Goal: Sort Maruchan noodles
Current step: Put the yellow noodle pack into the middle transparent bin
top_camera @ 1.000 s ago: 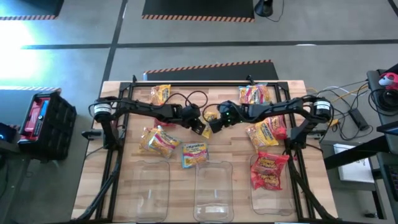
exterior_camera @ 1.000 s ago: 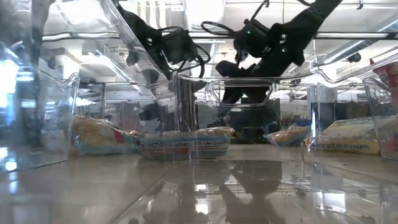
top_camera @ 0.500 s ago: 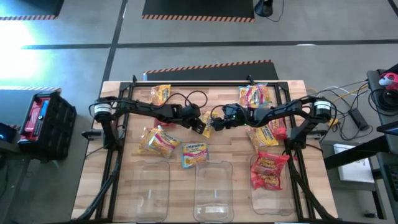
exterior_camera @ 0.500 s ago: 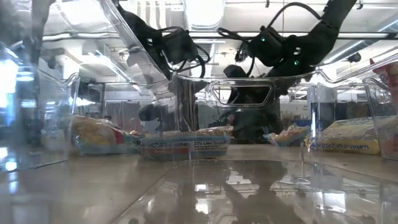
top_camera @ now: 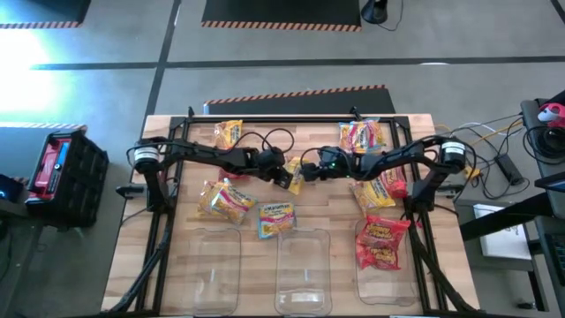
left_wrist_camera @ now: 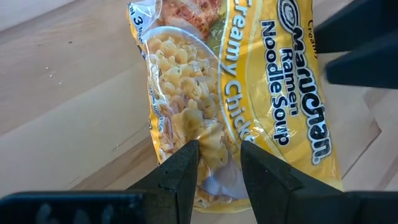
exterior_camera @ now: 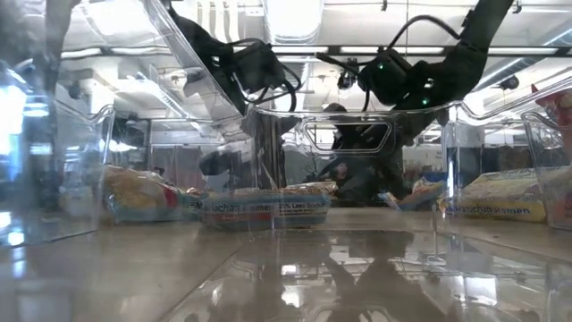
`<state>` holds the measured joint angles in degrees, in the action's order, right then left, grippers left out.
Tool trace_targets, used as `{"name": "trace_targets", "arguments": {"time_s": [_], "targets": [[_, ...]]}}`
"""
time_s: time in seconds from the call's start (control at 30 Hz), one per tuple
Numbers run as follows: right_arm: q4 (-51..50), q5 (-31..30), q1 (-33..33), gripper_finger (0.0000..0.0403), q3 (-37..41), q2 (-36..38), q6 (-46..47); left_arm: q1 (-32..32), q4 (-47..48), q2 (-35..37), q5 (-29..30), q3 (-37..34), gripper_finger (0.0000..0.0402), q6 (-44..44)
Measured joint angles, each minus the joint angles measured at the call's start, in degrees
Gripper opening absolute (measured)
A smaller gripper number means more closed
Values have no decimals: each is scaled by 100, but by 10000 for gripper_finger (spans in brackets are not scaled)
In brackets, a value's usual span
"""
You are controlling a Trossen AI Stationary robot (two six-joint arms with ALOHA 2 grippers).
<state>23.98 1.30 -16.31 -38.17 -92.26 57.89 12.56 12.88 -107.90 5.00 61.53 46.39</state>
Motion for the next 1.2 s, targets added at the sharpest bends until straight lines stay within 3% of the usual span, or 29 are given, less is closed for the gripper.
{"name": "trace_targets", "arguments": {"time_s": [0.2,0.5,0.87,1.2], "targets": [[740,201,-4,215,8,-574,249,4,-123,-9,-101,-8,109,113],[1182,231,-35,209,-2,-689,103,4,-128,-11,-103,-8,109,235],[1300,170,-67,118,-2,-685,-89,9,-142,-11,-106,-21,109,238],[1272,487,-139,91,-2,-602,-287,9,-139,222,-192,-30,109,182]]}}
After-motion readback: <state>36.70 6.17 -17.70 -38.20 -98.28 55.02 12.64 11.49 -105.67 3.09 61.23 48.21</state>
